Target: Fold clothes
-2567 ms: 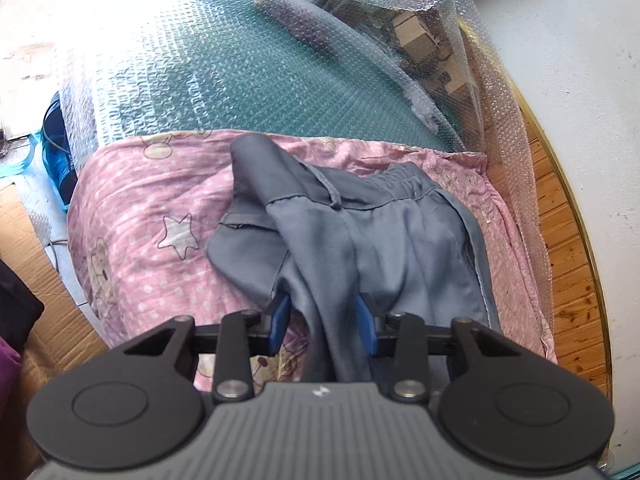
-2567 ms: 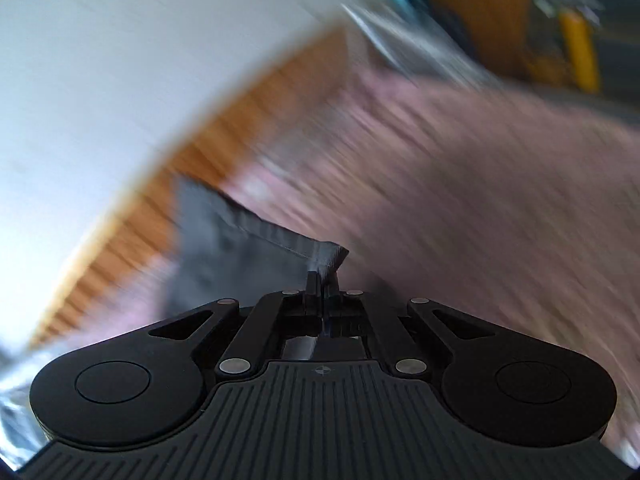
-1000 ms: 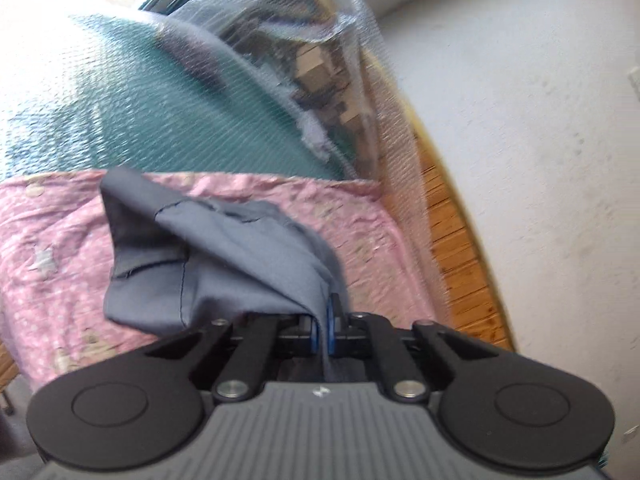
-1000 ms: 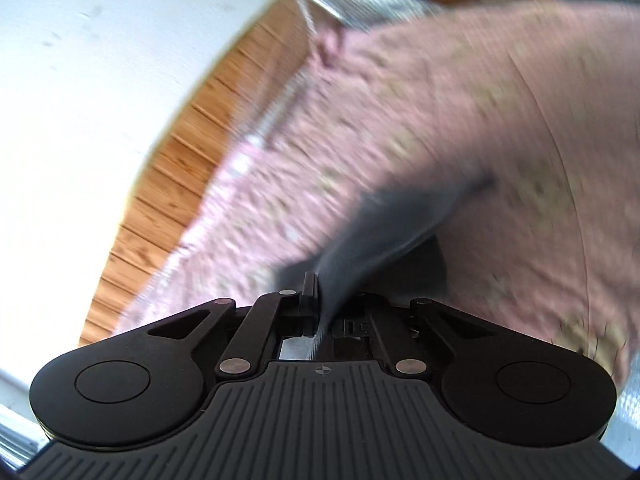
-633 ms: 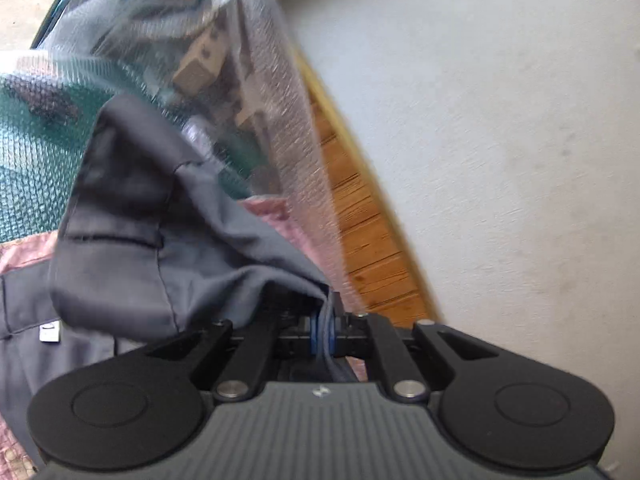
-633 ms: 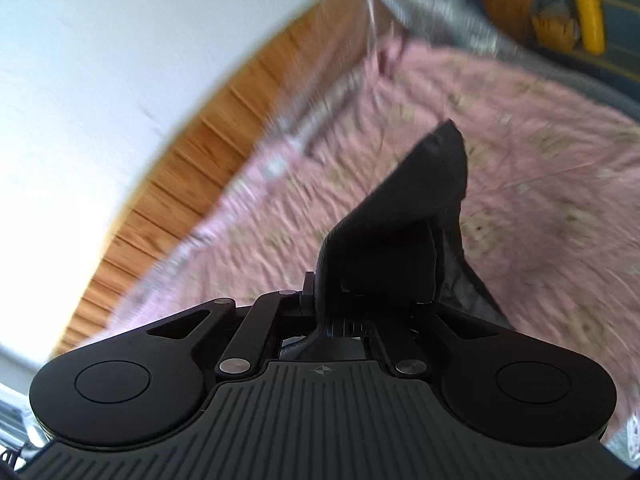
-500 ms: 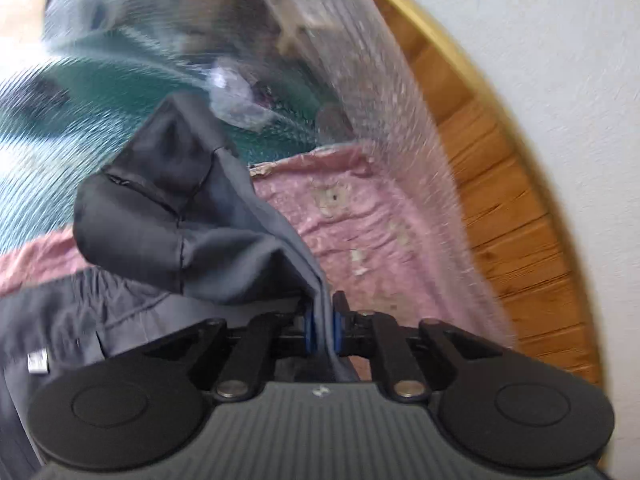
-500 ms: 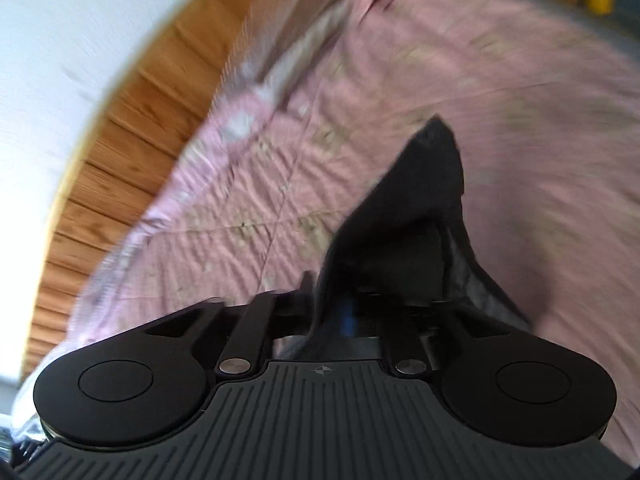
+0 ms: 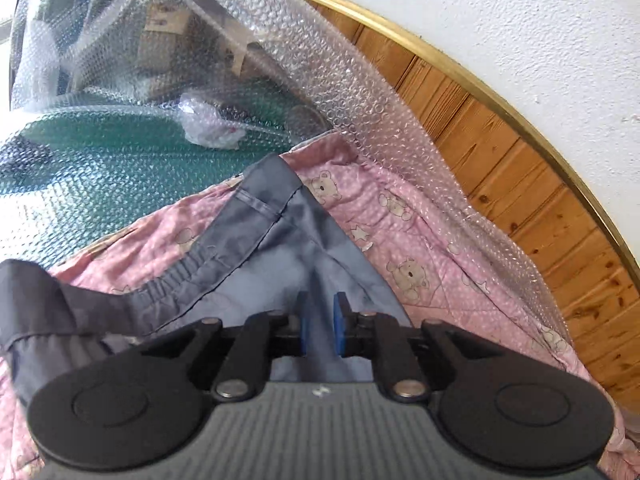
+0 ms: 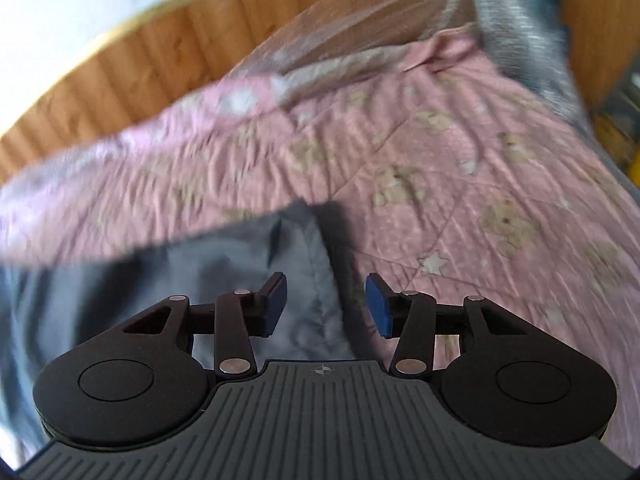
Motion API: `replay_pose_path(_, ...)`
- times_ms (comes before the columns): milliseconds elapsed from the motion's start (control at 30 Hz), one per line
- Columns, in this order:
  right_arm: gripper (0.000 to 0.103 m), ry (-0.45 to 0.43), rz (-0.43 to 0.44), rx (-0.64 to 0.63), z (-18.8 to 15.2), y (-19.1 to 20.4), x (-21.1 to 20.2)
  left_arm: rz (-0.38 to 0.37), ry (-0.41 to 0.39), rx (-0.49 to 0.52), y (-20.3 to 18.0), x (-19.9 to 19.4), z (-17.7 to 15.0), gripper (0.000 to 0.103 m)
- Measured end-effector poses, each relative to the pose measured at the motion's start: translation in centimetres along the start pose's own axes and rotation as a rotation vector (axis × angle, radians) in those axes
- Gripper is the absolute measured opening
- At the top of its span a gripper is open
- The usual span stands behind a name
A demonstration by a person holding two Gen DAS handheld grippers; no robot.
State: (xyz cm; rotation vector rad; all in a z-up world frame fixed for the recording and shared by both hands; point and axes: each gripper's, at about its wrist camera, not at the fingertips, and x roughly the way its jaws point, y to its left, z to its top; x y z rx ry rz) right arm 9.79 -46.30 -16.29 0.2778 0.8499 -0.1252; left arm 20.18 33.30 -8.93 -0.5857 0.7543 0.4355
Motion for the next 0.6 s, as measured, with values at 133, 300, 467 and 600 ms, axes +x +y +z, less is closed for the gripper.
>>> replay_pose_path(133, 0.048, 0.026, 0.138, -0.124, 1.4, -0.6, 4.0, 0.015, -0.013, -0.039, 0.1, -5.1, -2.8, 0.014)
replay_pose_path(300, 0.034, 0.080, 0.182, -0.267, 2.7, 0.5, 6.6, 0.018, -0.016, -0.097, -1.4, -8.9, -6.2, 0.015)
replay_pose_path(467, 0.058, -0.025, 0.187, -0.266, 4.4, -0.7, 4.8, 0.015, -0.015, -0.116, -2.7, -10.8, -8.6, 0.015)
replay_pose_path(600, 0.039, 0.037, 0.207, -0.299, 5.0, -1.3, 6.8, 0.013, -0.007, -0.138, -3.4, -11.0, -9.8, 0.015)
